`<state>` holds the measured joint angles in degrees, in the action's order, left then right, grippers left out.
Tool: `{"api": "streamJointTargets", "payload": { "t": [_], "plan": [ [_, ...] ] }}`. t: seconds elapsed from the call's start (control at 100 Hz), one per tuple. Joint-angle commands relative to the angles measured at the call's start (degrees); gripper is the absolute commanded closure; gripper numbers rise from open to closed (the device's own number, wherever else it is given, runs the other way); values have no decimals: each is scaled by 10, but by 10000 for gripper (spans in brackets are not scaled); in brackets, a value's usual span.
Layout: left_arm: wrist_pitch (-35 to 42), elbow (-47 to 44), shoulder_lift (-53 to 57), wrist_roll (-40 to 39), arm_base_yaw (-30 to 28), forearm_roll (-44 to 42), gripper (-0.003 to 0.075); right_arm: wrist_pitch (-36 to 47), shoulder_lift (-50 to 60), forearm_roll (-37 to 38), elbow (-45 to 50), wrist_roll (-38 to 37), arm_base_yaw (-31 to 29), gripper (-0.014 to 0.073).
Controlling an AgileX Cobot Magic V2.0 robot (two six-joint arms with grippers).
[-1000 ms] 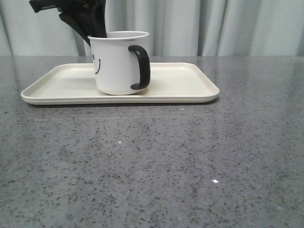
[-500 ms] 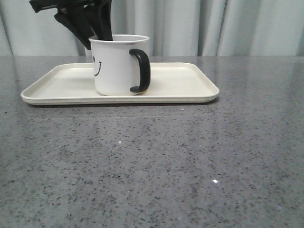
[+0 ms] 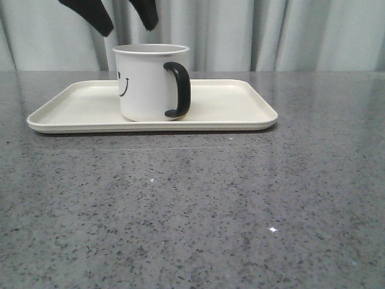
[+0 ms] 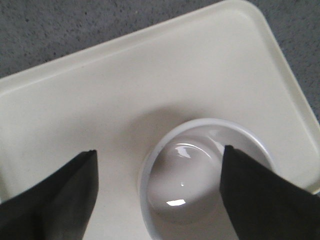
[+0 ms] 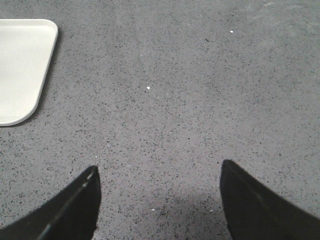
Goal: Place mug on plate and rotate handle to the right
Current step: 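Open the left gripper and raise it away from the mug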
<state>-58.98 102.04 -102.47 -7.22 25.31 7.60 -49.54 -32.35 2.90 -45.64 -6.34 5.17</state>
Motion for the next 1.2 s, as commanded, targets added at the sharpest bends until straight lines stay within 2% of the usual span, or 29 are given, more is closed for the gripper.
{"api": "streamJointTargets", "payload": {
  "t": [0.0,0.28,0.53,0.87,1.19],
  "plan": [
    [18,19,54,-4,-4,-2,218,38,-6,3,-19,-1,0,83],
    [19,-27,127,-4,-53,-14,218,38,-6,3,-19,-1,0,83],
    [71,-175,247,-4,-106,-14,218,39,-6,3,-19,-1,0,83],
    [102,-396,458,-4,-113,-48,218,39,-6,3,-19,-1,0,83],
    [107,-503,595,-60,-114,-103,218,38,-6,3,-19,-1,0,83]
  ]
}}
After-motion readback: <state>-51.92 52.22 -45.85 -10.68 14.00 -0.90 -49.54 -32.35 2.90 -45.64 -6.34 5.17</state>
